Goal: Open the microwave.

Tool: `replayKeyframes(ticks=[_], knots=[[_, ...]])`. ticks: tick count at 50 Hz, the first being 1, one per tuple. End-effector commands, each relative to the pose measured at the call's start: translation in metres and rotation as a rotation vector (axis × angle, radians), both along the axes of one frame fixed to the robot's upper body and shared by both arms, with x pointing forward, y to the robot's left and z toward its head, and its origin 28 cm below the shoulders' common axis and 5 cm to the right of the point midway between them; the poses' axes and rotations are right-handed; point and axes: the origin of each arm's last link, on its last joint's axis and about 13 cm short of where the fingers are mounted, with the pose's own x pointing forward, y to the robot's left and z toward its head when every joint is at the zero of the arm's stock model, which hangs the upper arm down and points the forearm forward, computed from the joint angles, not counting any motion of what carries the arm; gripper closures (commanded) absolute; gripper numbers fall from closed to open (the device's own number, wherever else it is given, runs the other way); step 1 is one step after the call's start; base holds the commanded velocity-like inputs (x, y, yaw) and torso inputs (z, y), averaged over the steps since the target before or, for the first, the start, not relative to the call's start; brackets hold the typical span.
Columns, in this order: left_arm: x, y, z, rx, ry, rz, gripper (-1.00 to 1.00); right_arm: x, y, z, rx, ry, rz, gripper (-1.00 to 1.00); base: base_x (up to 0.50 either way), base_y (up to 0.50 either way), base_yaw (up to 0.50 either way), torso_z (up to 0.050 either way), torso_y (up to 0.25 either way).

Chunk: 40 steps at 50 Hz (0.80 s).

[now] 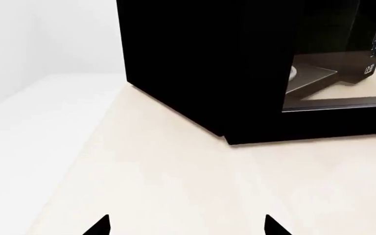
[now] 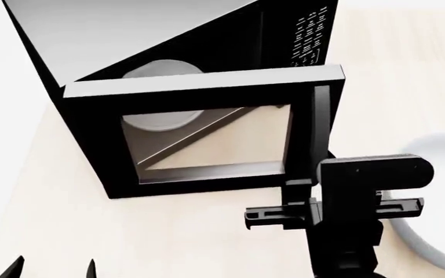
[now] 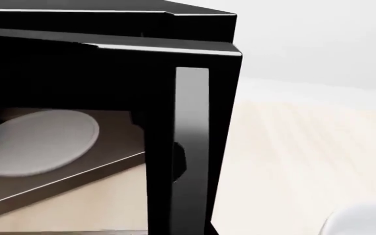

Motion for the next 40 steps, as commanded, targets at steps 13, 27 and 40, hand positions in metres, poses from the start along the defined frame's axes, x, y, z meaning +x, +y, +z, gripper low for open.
replayKeyframes(ticks=[13, 27, 40], knots=[[0.000, 0.000, -0.004, -0.011, 0.028, 0.003, -1.00, -0.029, 0.031, 0.007, 0.138, -0.067, 0.266, 1.00, 0.00, 0.00, 0.00, 0.000, 0.002], [0.000, 0.000, -0.004, -0.011, 0.028, 0.003, -1.00, -0.027, 0.031, 0.004, 0.144, -0.064, 0.264, -1.00, 0.00, 0.00, 0.00, 0.000, 0.001], [-0.001, 0.000, -0.003, -0.011, 0.026, 0.004, -1.00, -0.026, 0.030, 0.003, 0.153, -0.072, 0.255, -1.00, 0.00, 0.00, 0.00, 0.000, 0.002]])
